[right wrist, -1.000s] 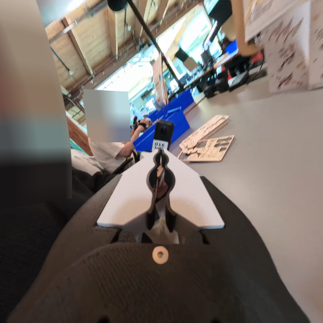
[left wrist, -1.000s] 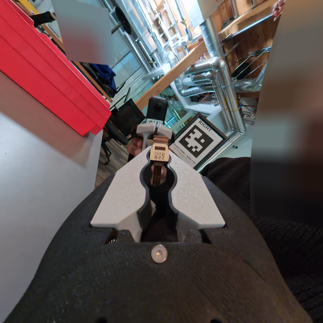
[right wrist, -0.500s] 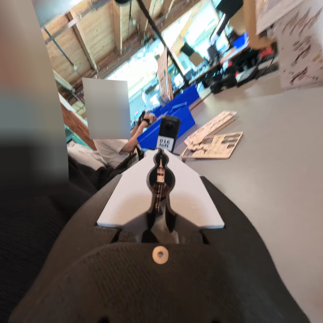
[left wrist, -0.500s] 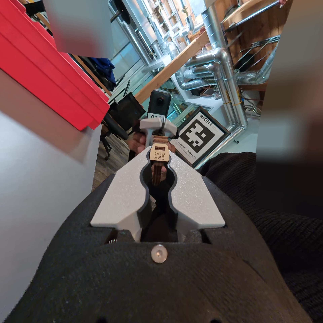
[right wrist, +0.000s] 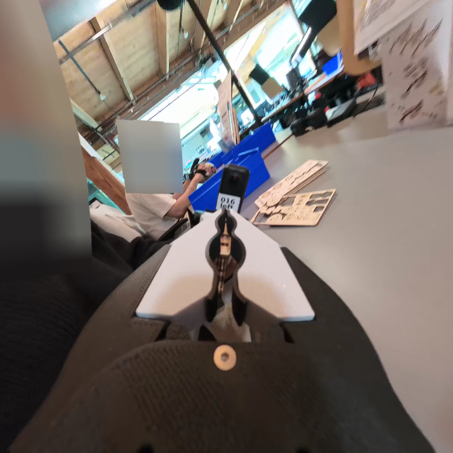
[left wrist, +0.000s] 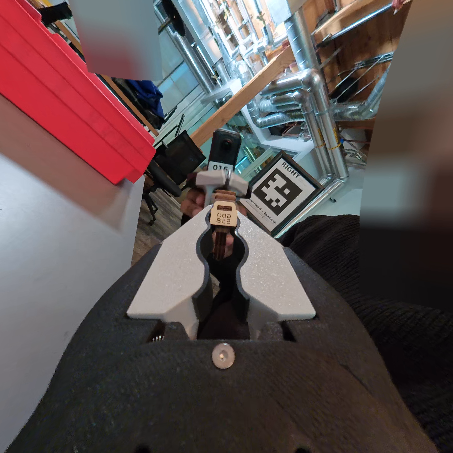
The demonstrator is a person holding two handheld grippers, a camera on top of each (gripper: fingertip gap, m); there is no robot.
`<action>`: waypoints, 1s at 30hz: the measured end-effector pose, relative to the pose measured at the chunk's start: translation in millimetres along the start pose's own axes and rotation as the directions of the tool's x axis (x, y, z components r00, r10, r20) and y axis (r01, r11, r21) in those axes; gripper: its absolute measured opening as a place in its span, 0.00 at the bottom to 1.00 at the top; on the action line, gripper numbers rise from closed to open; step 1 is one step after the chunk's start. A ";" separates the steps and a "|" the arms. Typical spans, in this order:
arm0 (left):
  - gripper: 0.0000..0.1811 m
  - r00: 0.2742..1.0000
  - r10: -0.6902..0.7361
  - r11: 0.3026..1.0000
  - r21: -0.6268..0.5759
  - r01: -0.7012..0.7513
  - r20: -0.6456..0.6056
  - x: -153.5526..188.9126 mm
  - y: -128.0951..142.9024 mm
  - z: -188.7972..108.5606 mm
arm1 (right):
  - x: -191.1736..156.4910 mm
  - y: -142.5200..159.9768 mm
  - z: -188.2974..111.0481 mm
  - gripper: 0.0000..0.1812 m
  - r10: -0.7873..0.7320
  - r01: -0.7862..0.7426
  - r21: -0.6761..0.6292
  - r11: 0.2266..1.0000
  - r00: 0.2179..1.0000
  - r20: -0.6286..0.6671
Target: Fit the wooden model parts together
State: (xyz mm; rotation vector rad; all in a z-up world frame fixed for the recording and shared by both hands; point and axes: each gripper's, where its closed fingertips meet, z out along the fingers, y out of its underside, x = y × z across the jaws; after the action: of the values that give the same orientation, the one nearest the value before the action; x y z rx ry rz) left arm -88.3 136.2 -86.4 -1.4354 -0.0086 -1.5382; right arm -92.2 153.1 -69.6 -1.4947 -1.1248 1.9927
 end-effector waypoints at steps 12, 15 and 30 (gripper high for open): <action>0.04 1.000 0.003 1.000 -0.002 -0.003 -0.024 3.9 1.0 0.7 | 0.5 -9.3 -4.4 0.00 -0.041 0.042 0.032 0.999 0.998 -0.039; 0.04 1.000 0.014 1.000 -0.018 -0.014 -0.007 0.5 4.2 0.3 | 1.6 16.6 7.5 0.00 -0.004 0.001 -0.090 0.996 1.000 -0.025; 0.04 1.000 -0.003 0.999 0.052 0.004 -0.018 0.0 -7.9 -5.6 | 14.3 3.9 -2.8 0.13 -0.016 0.015 -0.014 1.000 0.999 -0.050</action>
State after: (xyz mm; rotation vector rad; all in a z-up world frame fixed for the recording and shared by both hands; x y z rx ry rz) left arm -97.6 137.0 -83.4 -1.3809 -0.0395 -1.5427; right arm -94.0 162.1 -81.5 -1.5298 -1.1275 1.9302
